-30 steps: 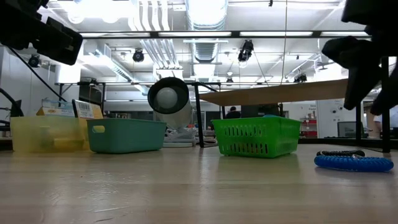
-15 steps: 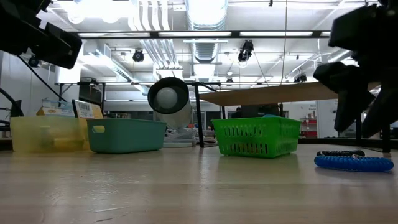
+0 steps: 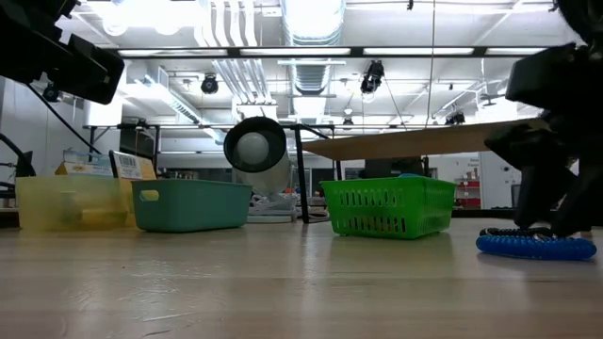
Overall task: Pick & Place Office Desk Supplies
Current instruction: Put the black spring keychain into the blue bin
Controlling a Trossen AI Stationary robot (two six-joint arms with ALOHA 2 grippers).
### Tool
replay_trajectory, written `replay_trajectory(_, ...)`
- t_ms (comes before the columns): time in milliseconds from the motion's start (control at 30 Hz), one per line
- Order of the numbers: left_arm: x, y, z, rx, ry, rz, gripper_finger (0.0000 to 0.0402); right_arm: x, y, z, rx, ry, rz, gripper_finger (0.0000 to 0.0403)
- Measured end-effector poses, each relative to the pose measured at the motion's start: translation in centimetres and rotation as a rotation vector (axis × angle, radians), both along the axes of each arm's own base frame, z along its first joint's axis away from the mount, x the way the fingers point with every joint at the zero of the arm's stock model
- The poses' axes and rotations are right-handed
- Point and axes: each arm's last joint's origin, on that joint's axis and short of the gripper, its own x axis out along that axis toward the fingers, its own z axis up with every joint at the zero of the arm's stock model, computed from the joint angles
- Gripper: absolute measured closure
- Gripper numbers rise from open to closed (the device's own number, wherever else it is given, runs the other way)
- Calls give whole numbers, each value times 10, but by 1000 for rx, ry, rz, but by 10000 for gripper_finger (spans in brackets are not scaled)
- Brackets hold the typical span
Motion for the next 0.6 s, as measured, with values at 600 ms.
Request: replay_trajectory(600,0,0,0,2,3,0,249,7,4,-31,-3,-4,-9,283)
